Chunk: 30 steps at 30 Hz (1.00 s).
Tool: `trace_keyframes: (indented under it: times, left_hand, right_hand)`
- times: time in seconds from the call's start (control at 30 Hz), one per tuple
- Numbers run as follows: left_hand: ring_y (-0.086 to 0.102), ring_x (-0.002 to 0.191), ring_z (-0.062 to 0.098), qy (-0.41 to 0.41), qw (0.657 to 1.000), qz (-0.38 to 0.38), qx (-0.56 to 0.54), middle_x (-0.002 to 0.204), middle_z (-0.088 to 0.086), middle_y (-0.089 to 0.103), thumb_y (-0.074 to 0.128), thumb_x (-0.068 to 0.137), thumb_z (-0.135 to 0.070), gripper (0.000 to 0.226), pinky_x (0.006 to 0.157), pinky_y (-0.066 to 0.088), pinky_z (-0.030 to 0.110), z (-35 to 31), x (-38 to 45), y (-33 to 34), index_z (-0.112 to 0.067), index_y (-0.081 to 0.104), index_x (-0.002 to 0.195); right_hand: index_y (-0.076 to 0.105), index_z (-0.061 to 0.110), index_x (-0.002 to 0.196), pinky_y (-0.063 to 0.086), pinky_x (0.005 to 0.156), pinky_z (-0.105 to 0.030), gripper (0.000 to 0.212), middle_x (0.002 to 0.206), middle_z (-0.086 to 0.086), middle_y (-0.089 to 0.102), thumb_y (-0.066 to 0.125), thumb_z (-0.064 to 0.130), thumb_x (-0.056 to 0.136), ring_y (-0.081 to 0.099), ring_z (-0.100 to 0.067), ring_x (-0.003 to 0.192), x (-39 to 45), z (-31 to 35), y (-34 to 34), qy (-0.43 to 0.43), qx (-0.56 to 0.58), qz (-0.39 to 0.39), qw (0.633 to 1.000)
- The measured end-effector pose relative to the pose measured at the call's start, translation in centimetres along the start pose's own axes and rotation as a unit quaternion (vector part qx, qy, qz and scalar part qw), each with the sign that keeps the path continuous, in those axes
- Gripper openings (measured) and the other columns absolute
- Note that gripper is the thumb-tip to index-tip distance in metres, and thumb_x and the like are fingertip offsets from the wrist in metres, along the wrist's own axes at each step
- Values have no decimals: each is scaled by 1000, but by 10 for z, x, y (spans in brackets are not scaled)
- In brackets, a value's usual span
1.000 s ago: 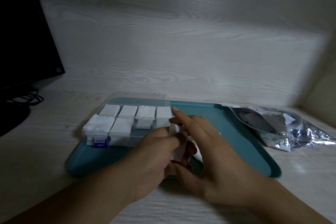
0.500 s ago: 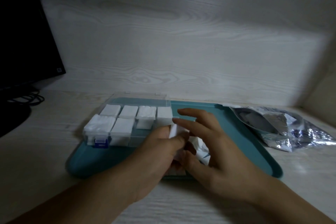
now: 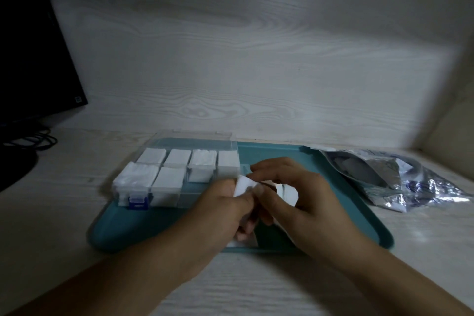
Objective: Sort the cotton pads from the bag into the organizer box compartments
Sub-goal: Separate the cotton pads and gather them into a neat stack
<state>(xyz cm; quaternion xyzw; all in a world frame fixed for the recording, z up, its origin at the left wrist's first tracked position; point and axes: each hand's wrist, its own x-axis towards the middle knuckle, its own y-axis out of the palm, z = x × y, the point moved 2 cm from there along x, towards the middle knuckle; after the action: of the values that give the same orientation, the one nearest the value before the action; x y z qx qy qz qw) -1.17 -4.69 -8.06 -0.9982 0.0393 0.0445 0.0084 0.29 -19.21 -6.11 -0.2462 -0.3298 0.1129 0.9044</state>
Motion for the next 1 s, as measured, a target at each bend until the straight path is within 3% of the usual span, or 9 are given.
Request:
trace_keyframes:
  times: [0.13, 0.3, 0.37, 0.5, 0.6, 0.7, 0.8, 0.87, 1.0]
  left_hand:
    - [58, 57, 10, 56, 996, 48, 52, 66, 0, 67, 49, 101, -19, 16, 55, 46, 26, -3, -4, 2, -18, 65, 100]
    - [61, 64, -2, 151, 975, 69, 148, 73, -13, 71, 43, 89, -49, 31, 63, 49, 21, -4, -8, 6, -30, 67, 89]
    - [62, 60, 0, 147, 977, 51, 149, 73, -11, 72, 44, 97, -38, 24, 60, 49, 22, -3, -6, 5, -28, 66, 93]
    - [71, 74, 28, 151, 978, 28, 140, 84, 5, 76, 44, 104, -19, 23, 71, 57, 45, -1, -1, 0, -20, 66, 105]
    - [73, 76, 29, 115, 992, 19, 41, 86, 9, 77, 39, 105, -12, 25, 61, 57, 37, -2, 2, -1, -13, 62, 112]
    - [74, 74, 29, 43, 995, 11, -92, 87, 16, 76, 39, 105, -8, 24, 55, 58, 30, -4, 4, -2, -5, 62, 111]
    - [75, 80, 32, 13, 987, 2, -160, 91, 19, 76, 41, 103, -6, 25, 57, 59, 32, -3, 8, -5, 1, 65, 109]
    - [74, 84, 33, 6, 986, 1, -167, 93, 19, 76, 42, 102, -6, 25, 59, 60, 33, -1, 9, -4, 1, 65, 108]
    - [74, 81, 33, 8, 987, 1, -158, 91, 20, 75, 42, 102, -7, 24, 58, 59, 33, 0, 8, -3, -1, 64, 107]
  right_hand:
    - [73, 18, 84, 52, 78, -21, 3, 94, 10, 70, 72, 16, 86, 66, -9, 92, 2, 1, -4, 55, 67, -15, 996]
    - [68, 26, 81, 48, 66, -19, 12, 76, 12, 68, 68, 16, 88, 61, -8, 73, 4, 3, -13, 25, -42, -30, 998]
    - [66, 29, 79, 47, 67, -17, 17, 77, 15, 67, 68, 15, 88, 60, -7, 75, 5, 1, -15, 19, -71, -36, 997]
    - [67, 31, 78, 48, 66, -15, 18, 78, 16, 68, 68, 16, 88, 62, -6, 74, 9, -2, -19, 32, -66, -42, 996]
    - [70, 27, 83, 47, 67, -19, 8, 78, 13, 70, 66, 27, 90, 61, -3, 72, 17, -14, -39, 70, -124, -76, 987]
    - [71, 20, 97, 45, 72, -27, 30, 95, 2, 71, 63, 48, 87, 62, -13, 81, 19, -40, -65, 193, -352, 50, 914]
    - [72, 17, 89, 51, 74, -35, 44, 86, -2, 70, 64, 60, 81, 65, -17, 78, 12, -52, -71, 283, -405, 220, 841]
    - [72, 18, 87, 51, 69, -32, 39, 83, -2, 70, 65, 56, 83, 65, -16, 75, 12, -54, -66, 278, -384, 241, 847]
    - [63, 20, 101, 44, 69, -29, 40, 93, 6, 63, 66, 55, 82, 58, -12, 80, 15, -65, -58, 276, -338, 194, 878]
